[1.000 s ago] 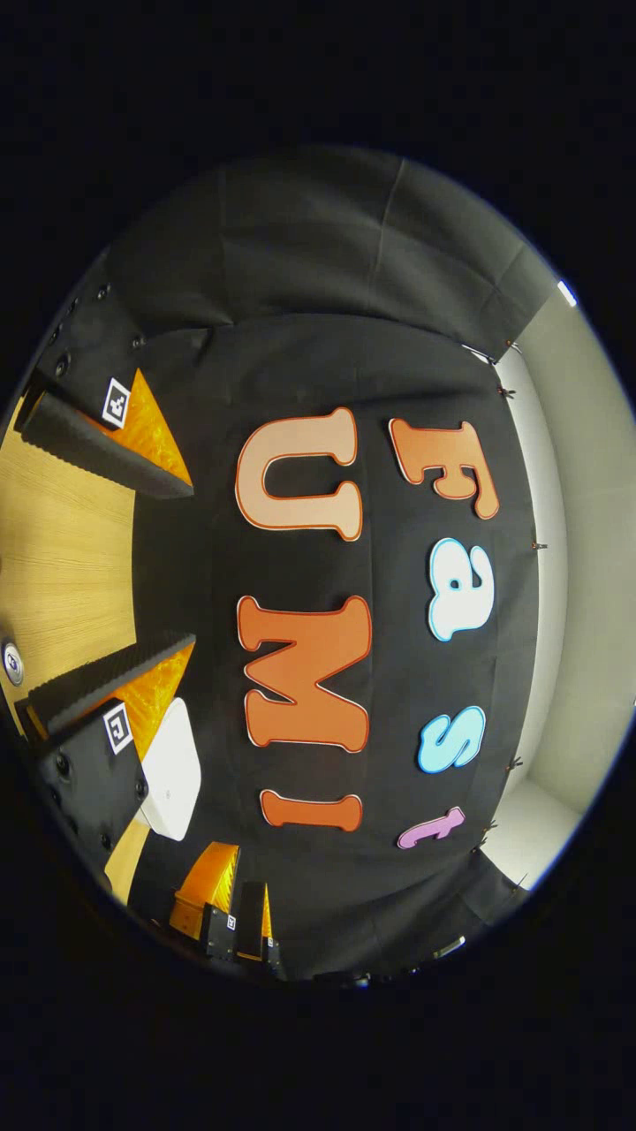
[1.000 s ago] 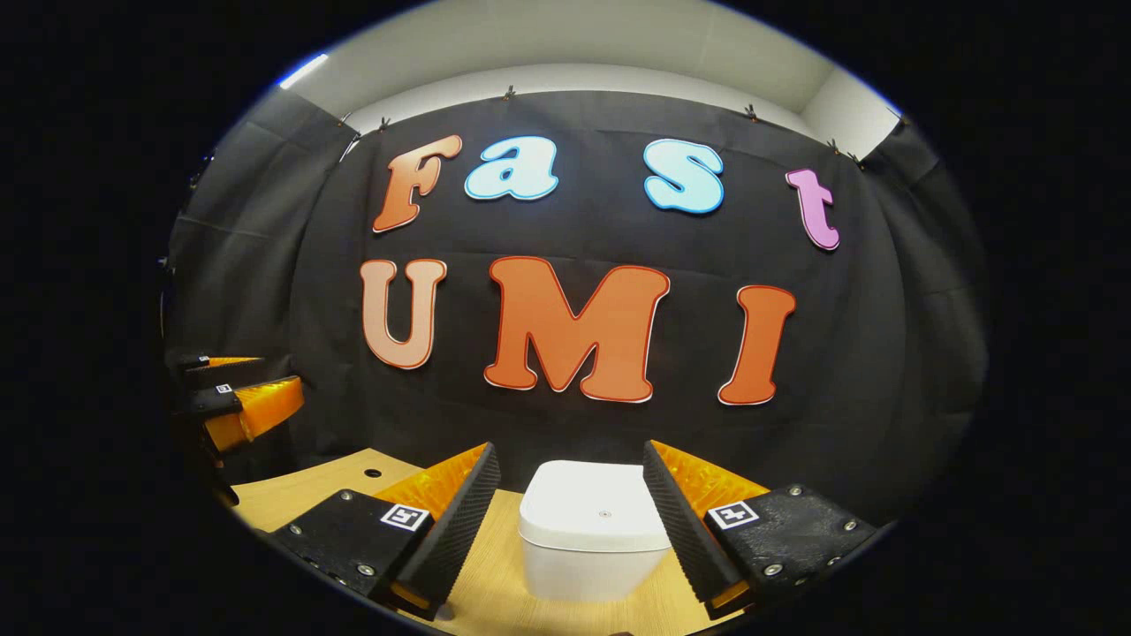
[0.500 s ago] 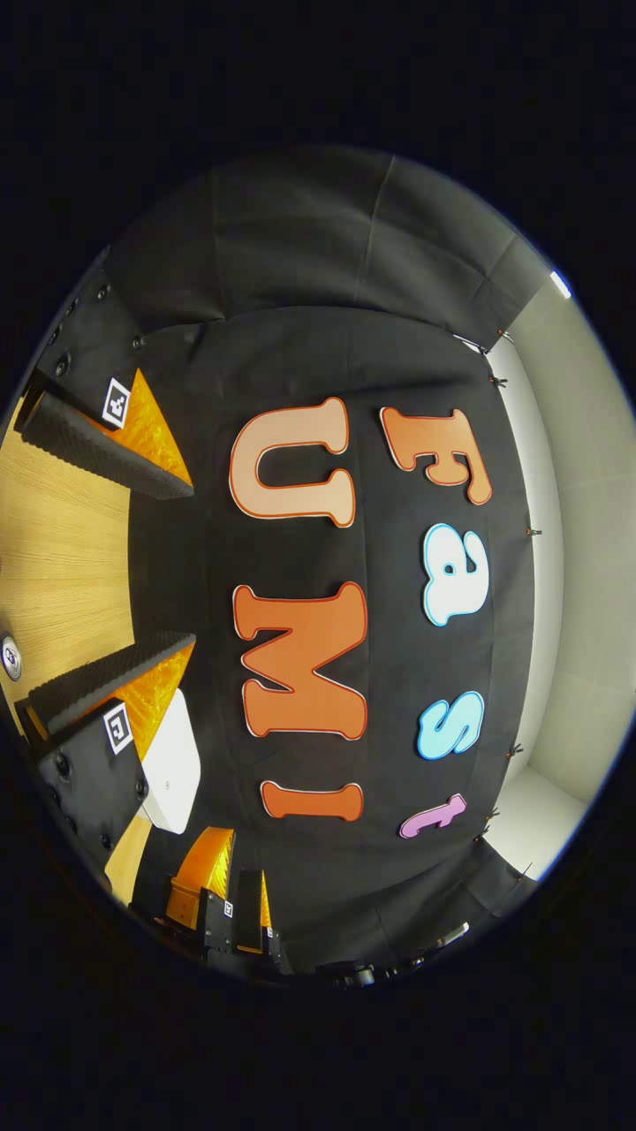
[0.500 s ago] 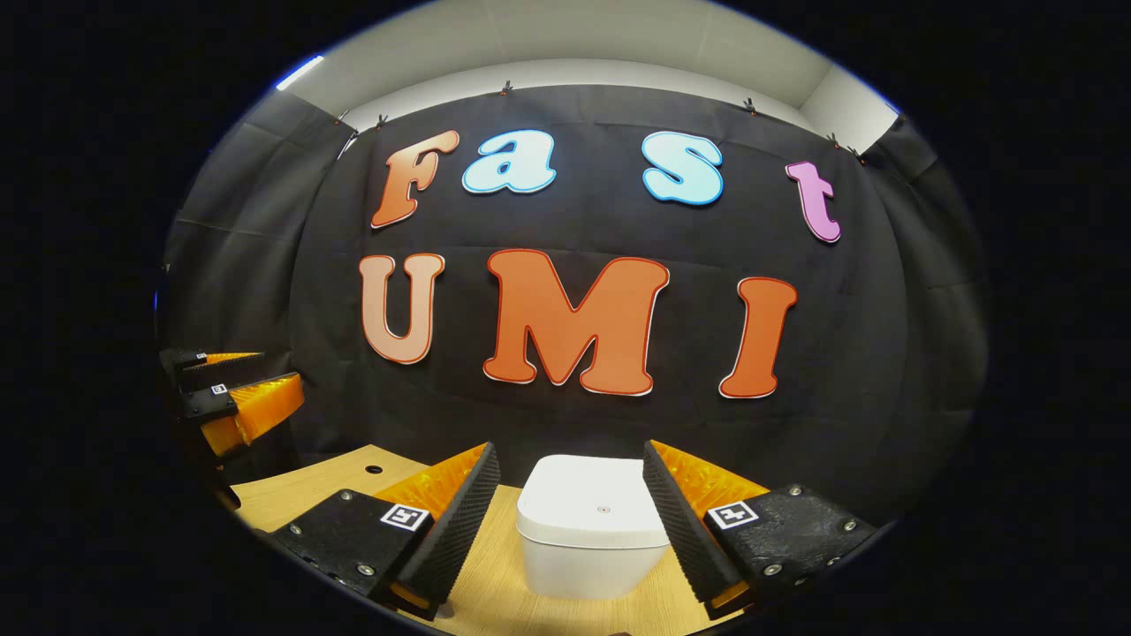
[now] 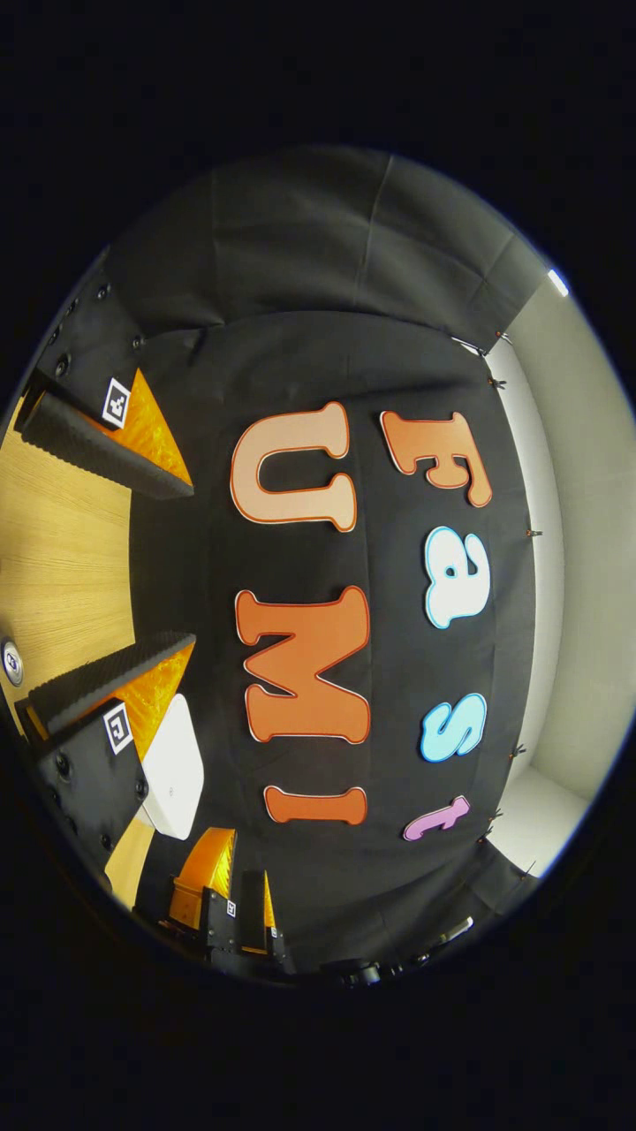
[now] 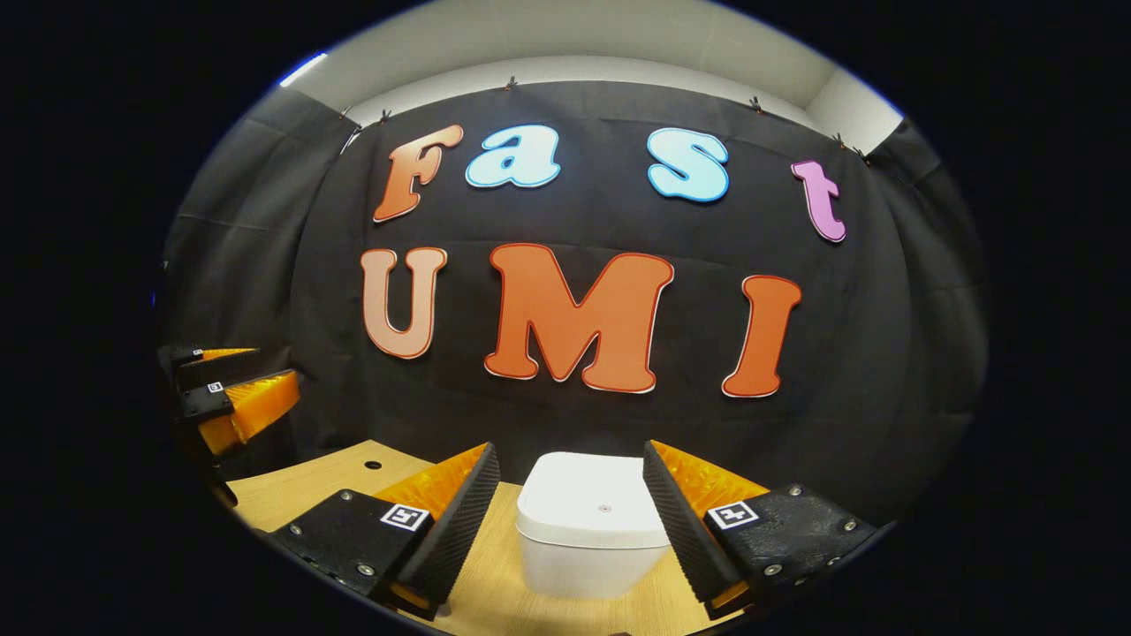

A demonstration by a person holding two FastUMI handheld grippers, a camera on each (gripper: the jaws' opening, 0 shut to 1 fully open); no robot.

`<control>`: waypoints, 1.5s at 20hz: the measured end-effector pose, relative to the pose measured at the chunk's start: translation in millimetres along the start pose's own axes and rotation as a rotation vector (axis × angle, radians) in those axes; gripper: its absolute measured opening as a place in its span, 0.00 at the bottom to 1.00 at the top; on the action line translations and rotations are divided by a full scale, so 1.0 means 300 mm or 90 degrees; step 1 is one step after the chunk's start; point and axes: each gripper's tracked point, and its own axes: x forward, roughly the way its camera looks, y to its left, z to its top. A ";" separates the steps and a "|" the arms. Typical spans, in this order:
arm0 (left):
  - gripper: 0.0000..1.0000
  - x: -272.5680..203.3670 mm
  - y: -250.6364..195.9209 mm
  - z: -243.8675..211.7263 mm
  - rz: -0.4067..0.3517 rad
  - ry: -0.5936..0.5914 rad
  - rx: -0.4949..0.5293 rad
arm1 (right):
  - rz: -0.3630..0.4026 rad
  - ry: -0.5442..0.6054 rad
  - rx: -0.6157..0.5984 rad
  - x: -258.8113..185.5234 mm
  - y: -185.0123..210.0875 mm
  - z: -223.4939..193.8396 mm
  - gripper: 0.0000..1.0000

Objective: Press the lid of the desktop garbage bin to open it, pick up the crumpled paper on the desktop and throw it into the bin, then pick up the pop can on the desktop and drop it into the bin, and finally close the garbage bin lid.

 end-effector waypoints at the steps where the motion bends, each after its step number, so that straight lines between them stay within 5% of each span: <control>1: 0.96 0.002 -0.001 0.001 0.000 0.000 0.001 | -0.005 0.000 0.000 0.006 -0.007 0.000 0.99; 8: 0.96 0.004 0.028 -0.002 0.019 0.002 0.013 | -0.014 0.001 -0.018 0.064 -0.053 0.005 0.94; 14: 0.97 0.002 0.080 -0.012 0.049 0.009 0.022 | 0.003 0.024 -0.008 0.131 -0.063 -0.025 0.70; 25: 0.97 -0.027 0.142 -0.046 0.111 0.033 0.033 | 0.003 0.048 -0.016 0.230 -0.090 -0.096 0.06; 30: 0.97 -0.038 0.155 -0.056 0.135 0.043 0.041 | 0.021 0.073 -0.005 0.263 -0.091 -0.155 0.01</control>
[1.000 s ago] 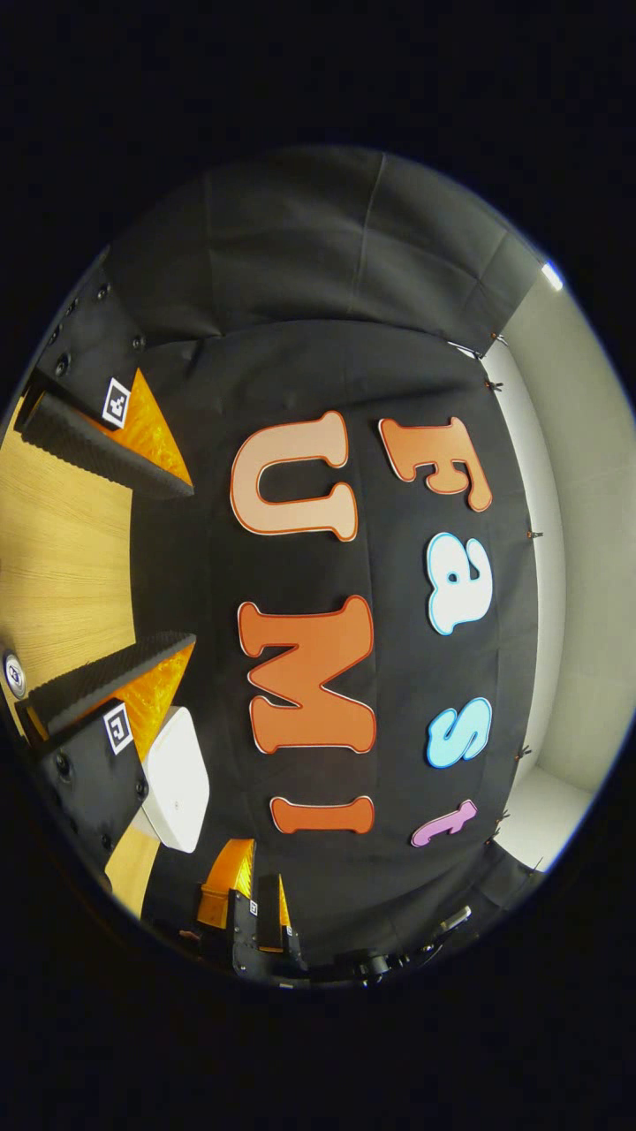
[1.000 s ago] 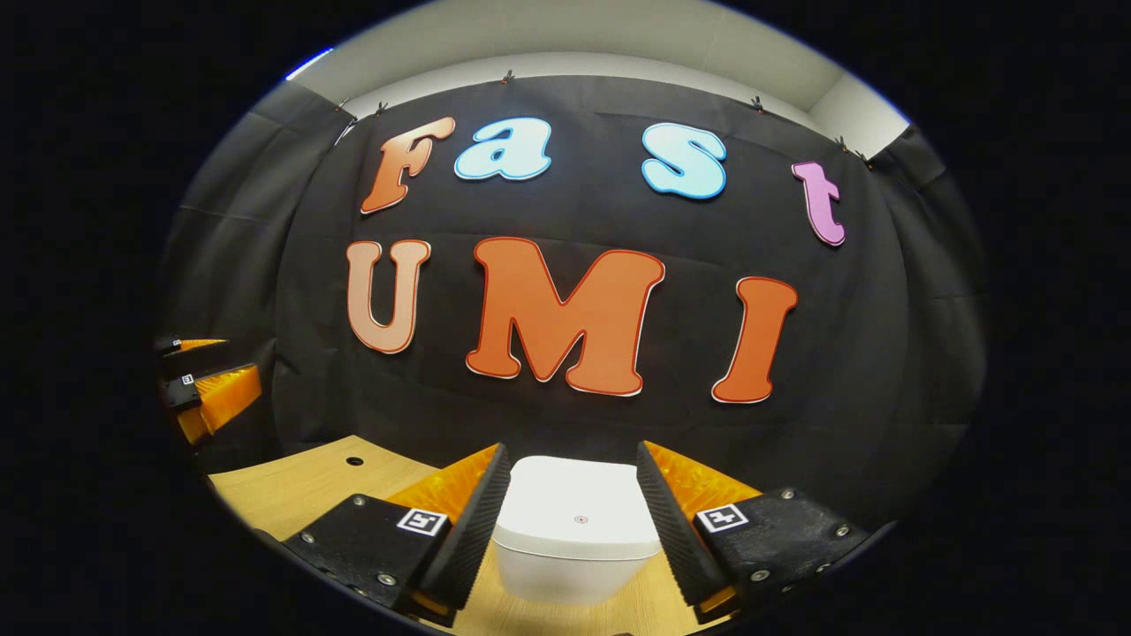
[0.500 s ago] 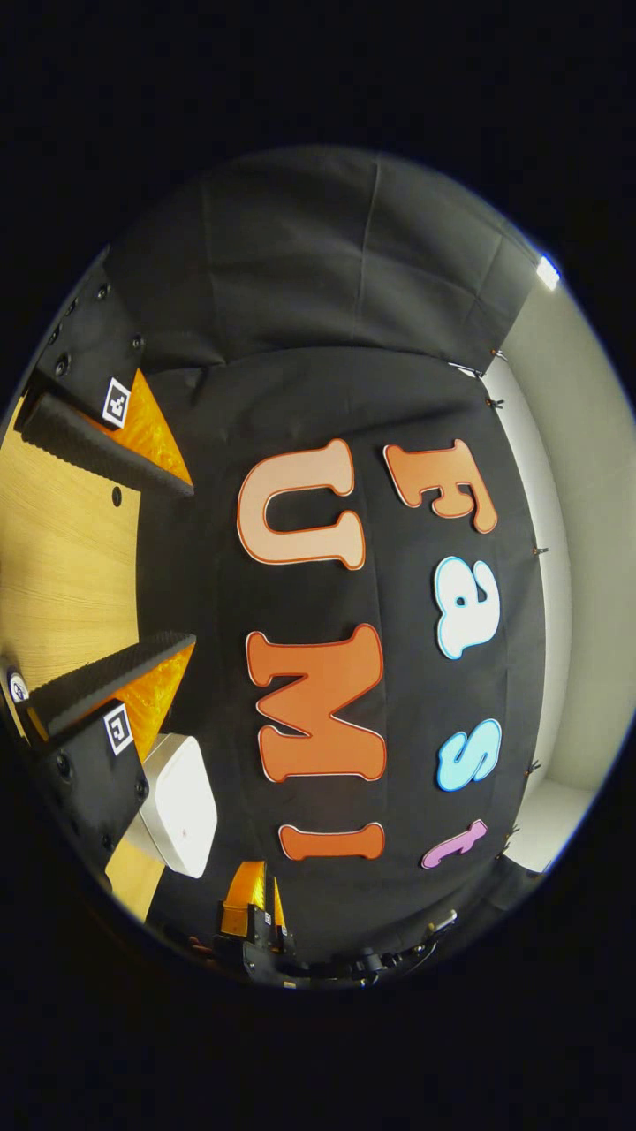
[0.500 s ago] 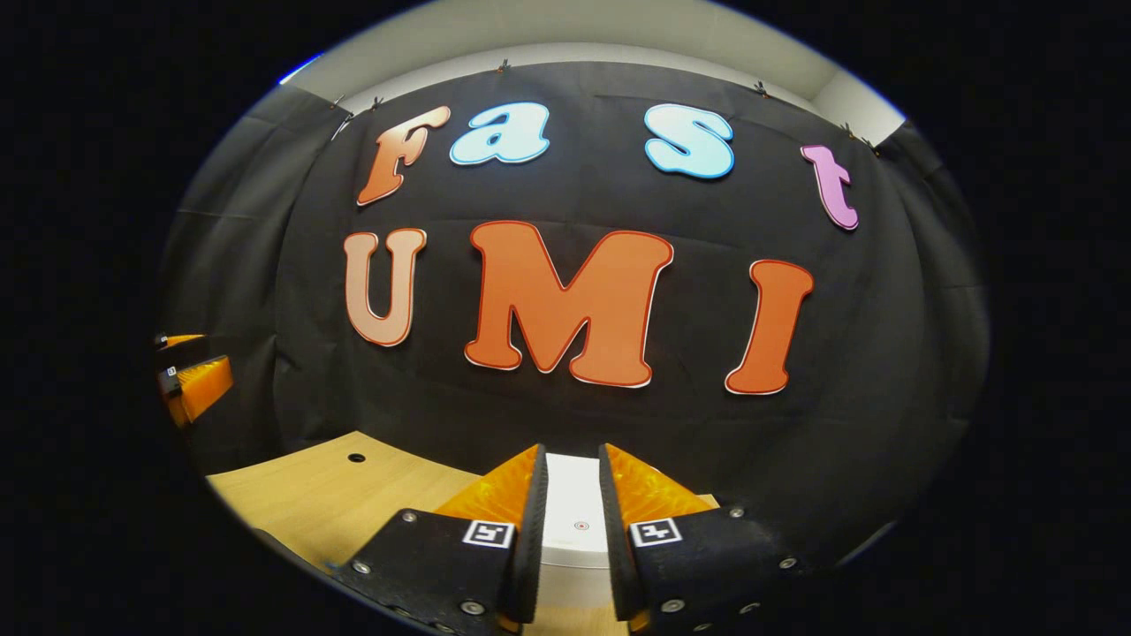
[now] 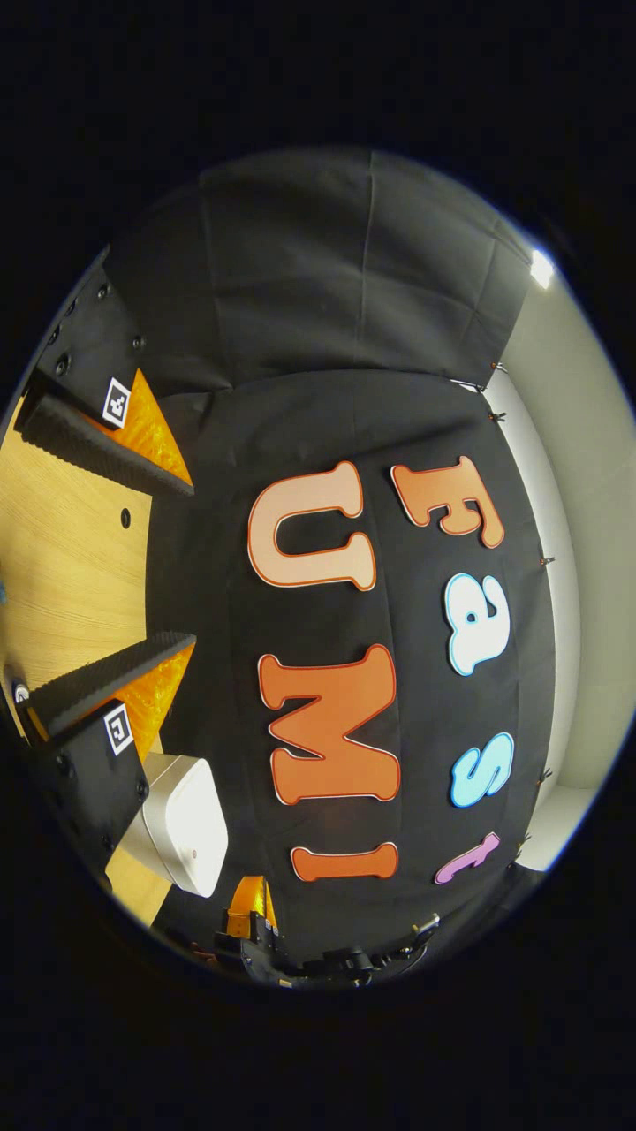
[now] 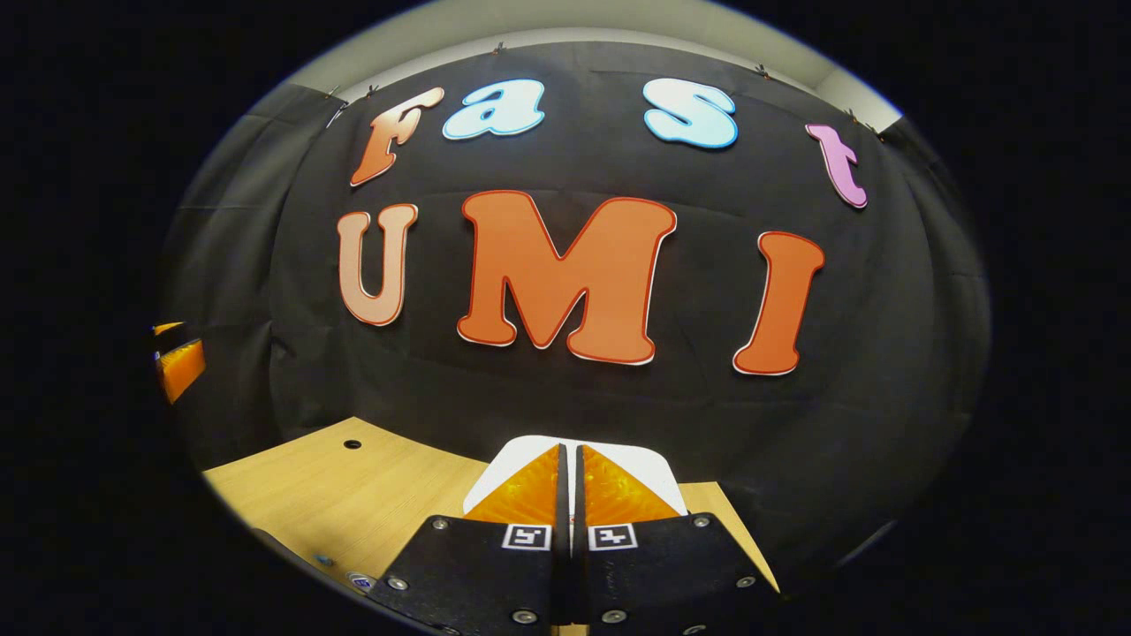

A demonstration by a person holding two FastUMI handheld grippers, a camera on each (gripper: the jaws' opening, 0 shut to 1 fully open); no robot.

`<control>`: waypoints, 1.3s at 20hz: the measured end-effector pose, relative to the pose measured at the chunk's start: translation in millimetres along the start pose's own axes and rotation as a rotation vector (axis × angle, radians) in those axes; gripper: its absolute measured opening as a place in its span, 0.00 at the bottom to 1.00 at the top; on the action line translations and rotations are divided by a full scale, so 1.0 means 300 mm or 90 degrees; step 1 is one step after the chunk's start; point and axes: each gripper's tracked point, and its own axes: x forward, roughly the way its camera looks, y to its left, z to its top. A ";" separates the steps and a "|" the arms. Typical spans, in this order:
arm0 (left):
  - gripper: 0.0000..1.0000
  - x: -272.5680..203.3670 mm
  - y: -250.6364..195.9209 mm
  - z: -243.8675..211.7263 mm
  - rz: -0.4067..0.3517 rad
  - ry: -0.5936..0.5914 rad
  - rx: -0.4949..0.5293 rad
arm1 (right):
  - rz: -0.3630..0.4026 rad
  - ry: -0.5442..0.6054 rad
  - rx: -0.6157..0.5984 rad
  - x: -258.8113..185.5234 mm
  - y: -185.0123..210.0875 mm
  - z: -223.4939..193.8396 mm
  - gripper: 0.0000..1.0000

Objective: Press the lid of the desktop garbage bin to open it, pick up the crumpled paper on the desktop and throw it into the bin, then pick up the pop can on the desktop and drop it into the bin, and finally close the garbage bin lid.

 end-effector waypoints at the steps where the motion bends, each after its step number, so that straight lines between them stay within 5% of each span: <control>1: 0.97 -0.003 0.001 -0.005 0.004 0.002 0.002 | 0.004 0.004 0.001 0.008 -0.001 -0.009 0.01; 14: 0.98 -0.047 -0.015 -0.030 0.040 0.029 0.021 | 0.044 0.102 0.010 0.074 -0.002 -0.194 0.01; 26: 0.99 -0.112 -0.081 -0.066 0.052 0.057 0.040 | 0.084 0.109 -0.001 0.111 0.004 -0.239 0.01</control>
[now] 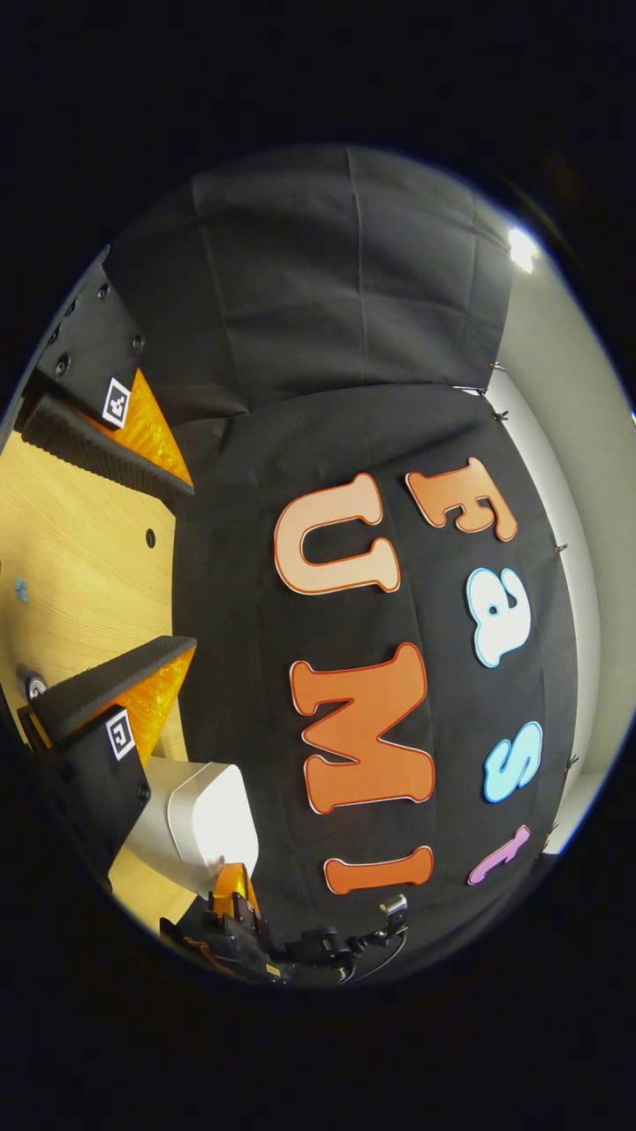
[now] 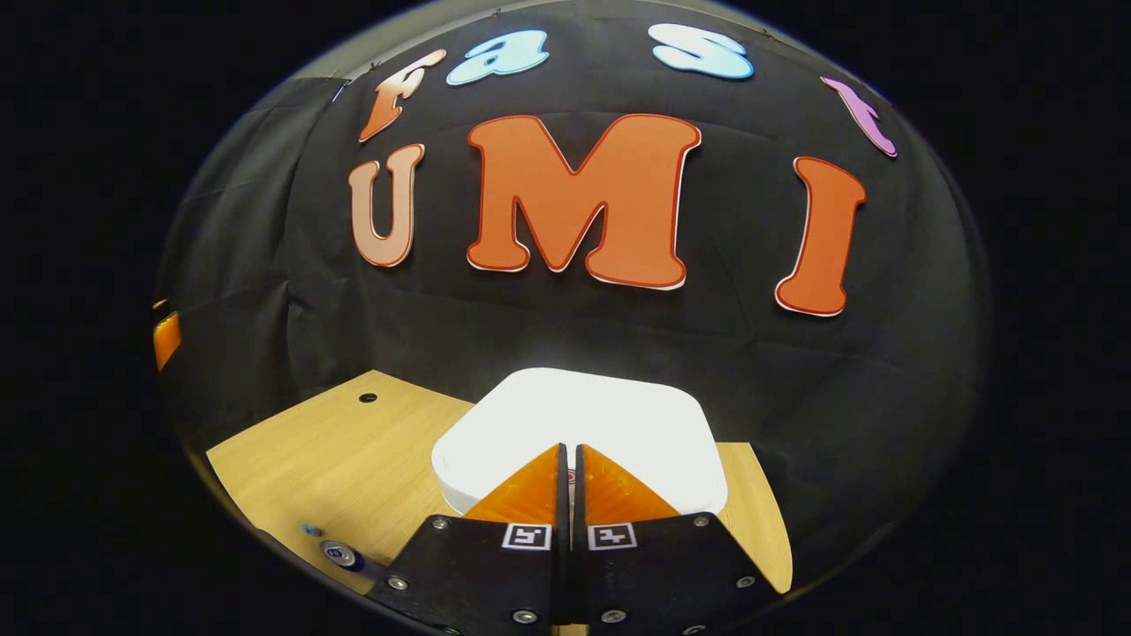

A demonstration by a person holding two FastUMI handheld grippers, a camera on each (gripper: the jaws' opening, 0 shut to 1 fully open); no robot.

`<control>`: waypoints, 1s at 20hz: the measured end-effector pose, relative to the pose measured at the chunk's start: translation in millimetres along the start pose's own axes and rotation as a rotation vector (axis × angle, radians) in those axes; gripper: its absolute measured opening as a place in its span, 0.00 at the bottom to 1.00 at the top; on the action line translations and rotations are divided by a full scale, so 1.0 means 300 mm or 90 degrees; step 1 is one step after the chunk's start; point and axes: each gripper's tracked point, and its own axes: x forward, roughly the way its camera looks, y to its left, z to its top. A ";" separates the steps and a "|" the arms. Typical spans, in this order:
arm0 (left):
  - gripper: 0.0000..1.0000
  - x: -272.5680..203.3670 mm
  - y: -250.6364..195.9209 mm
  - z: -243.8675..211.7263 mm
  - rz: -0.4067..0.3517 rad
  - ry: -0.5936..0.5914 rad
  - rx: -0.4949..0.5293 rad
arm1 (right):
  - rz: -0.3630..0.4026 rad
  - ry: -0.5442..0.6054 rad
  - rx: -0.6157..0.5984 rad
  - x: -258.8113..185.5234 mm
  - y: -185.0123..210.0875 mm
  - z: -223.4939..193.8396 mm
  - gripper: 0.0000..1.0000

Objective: Press the lid of the desktop garbage bin to open it, pick up the crumpled paper on the desktop and throw it into the bin, then pick up the pop can on the desktop and drop it into the bin, and finally close the garbage bin lid.

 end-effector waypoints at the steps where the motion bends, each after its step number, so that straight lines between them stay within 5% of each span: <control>1: 0.99 -0.006 -0.001 -0.008 0.003 0.003 0.001 | 0.009 0.000 0.003 0.002 0.004 -0.003 0.01; 8: 0.99 -0.035 -0.037 -0.054 0.010 0.037 0.025 | 0.044 0.003 0.000 0.040 0.023 -0.020 0.01; 20: 1.00 0.014 -0.055 -0.093 -0.063 0.052 0.008 | 0.003 0.020 -0.001 0.044 0.026 -0.018 0.01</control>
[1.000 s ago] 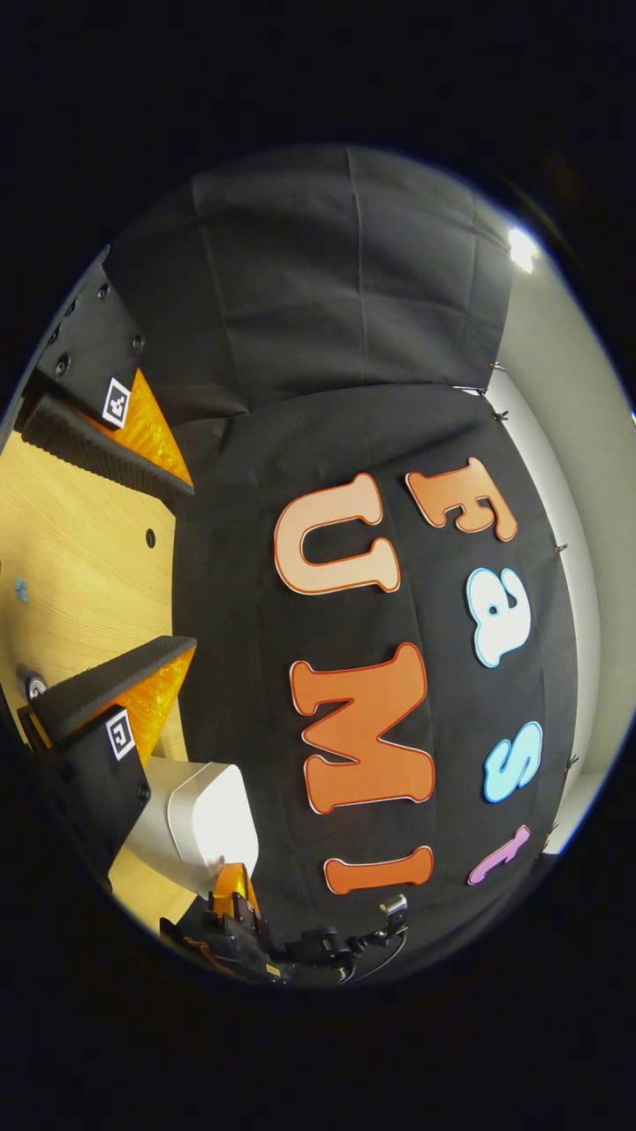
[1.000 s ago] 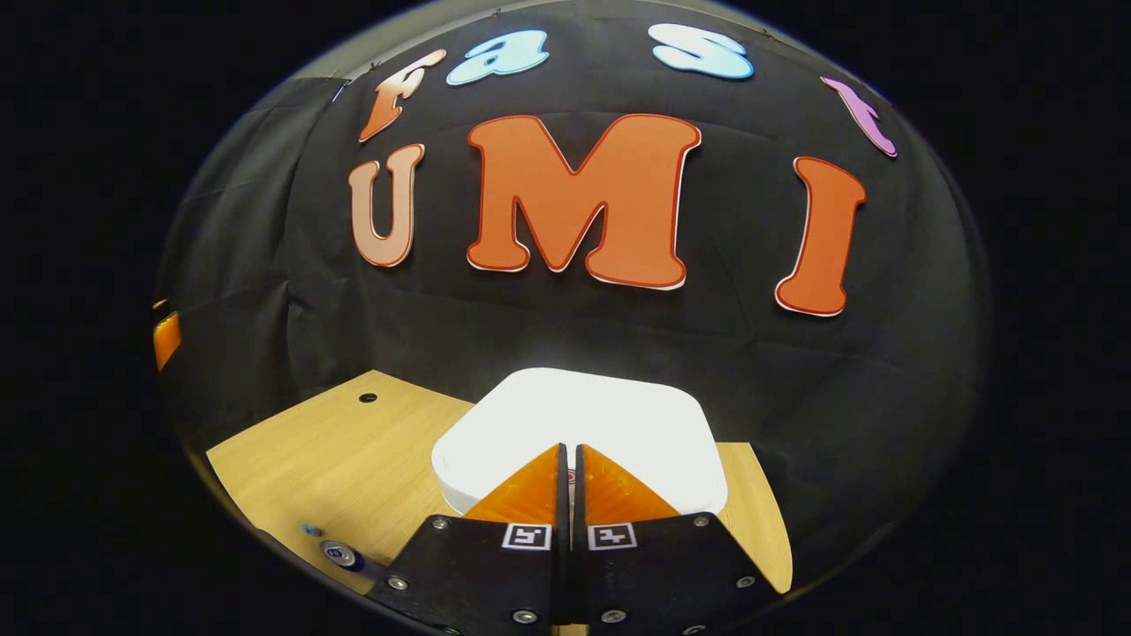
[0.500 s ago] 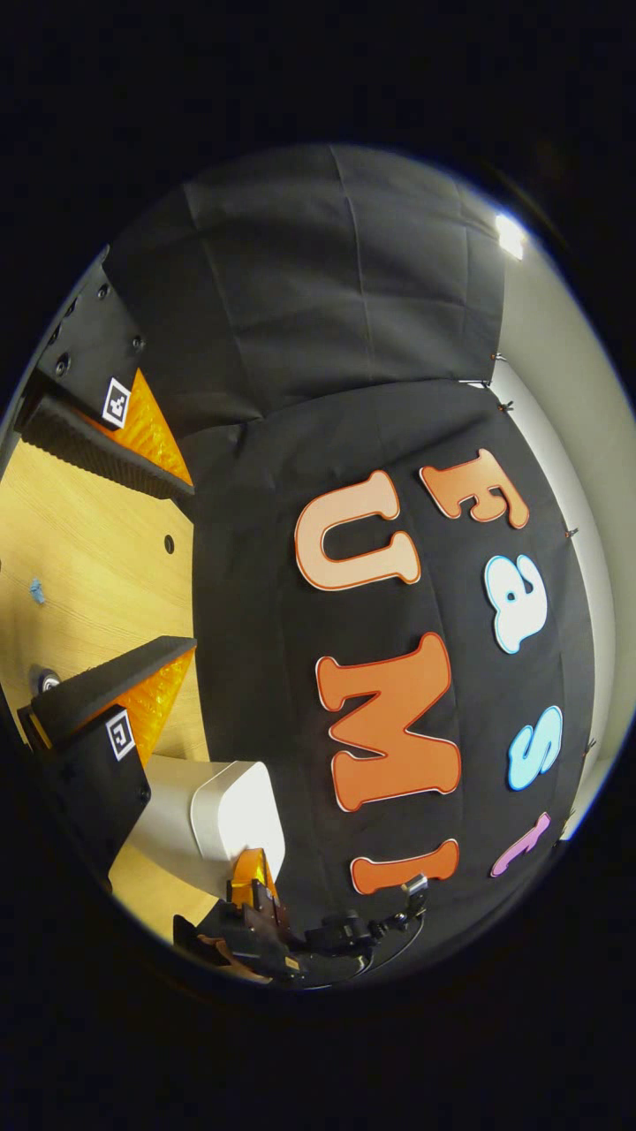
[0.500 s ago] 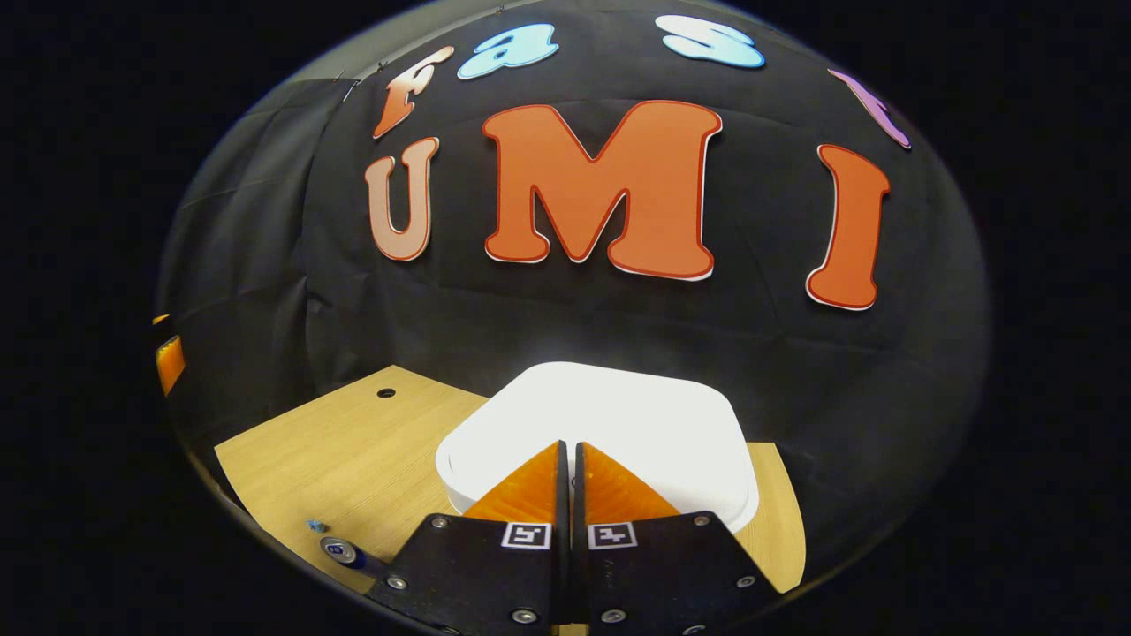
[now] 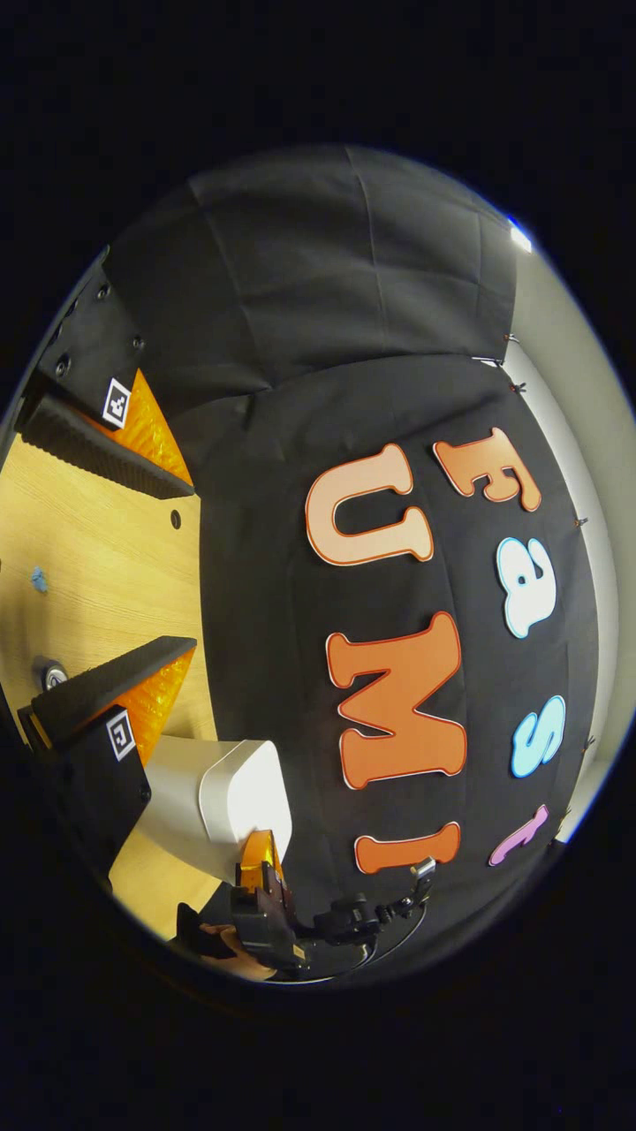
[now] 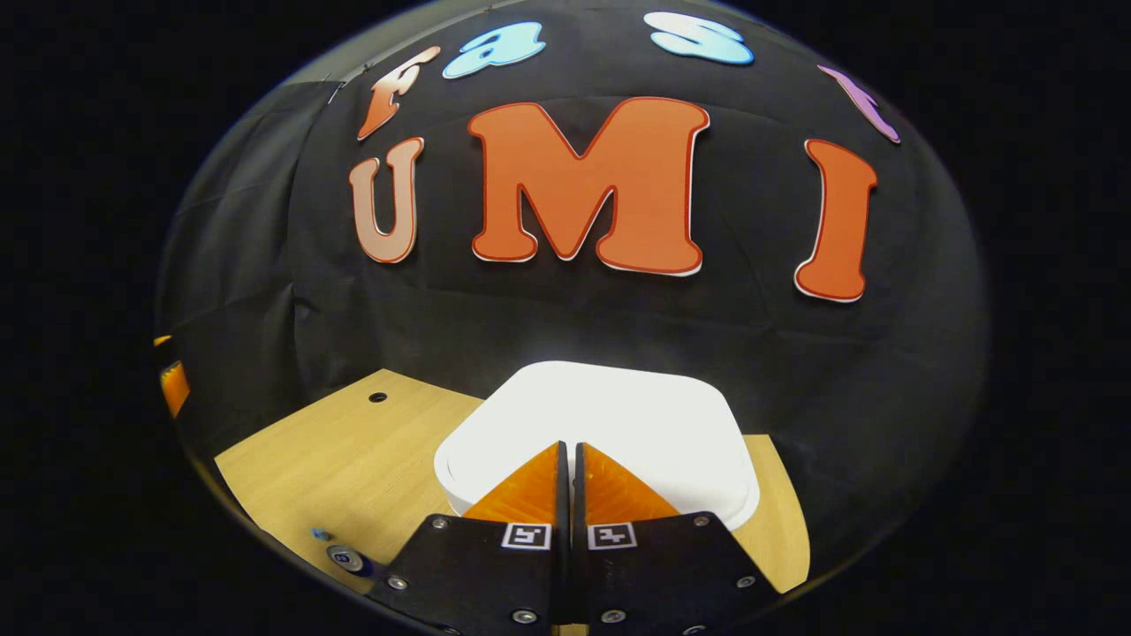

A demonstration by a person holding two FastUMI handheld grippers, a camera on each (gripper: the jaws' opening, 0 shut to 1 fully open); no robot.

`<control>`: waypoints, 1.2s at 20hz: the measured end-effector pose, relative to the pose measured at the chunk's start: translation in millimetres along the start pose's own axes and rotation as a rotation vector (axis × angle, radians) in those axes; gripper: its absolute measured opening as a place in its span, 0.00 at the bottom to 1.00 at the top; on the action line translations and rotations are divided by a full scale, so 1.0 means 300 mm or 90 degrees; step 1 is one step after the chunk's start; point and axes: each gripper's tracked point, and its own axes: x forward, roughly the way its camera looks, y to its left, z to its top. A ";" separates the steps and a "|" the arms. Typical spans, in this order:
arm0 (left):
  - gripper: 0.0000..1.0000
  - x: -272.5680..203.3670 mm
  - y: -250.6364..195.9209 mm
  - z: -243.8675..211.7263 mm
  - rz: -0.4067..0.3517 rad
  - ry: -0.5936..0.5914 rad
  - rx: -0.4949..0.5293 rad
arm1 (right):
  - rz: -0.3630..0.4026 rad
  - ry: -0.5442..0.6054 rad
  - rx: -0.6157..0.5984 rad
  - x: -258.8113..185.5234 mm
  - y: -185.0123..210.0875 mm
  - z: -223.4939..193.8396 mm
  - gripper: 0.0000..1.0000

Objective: Press the lid of the desktop garbage bin to open it, pick up the crumpled paper on the desktop and throw it into the bin, then pick up the pop can on the desktop and drop it into the bin, and finally close the garbage bin lid.

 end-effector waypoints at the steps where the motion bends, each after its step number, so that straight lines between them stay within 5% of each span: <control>1: 1.00 0.014 0.013 0.004 -0.007 -0.005 -0.005 | -0.013 0.000 -0.011 -0.005 -0.003 0.007 0.01; 5: 1.00 0.074 0.065 0.033 -0.031 -0.027 -0.013 | -0.052 0.030 -0.043 -0.005 -0.022 -0.002 0.01; 13: 0.99 0.135 0.149 0.014 -0.043 -0.032 -0.032 | -0.067 0.082 0.057 0.007 -0.016 -0.017 0.01; 24: 0.99 0.182 0.196 -0.015 -0.055 -0.024 -0.054 | -0.126 -0.017 -0.028 -0.069 -0.035 0.127 0.07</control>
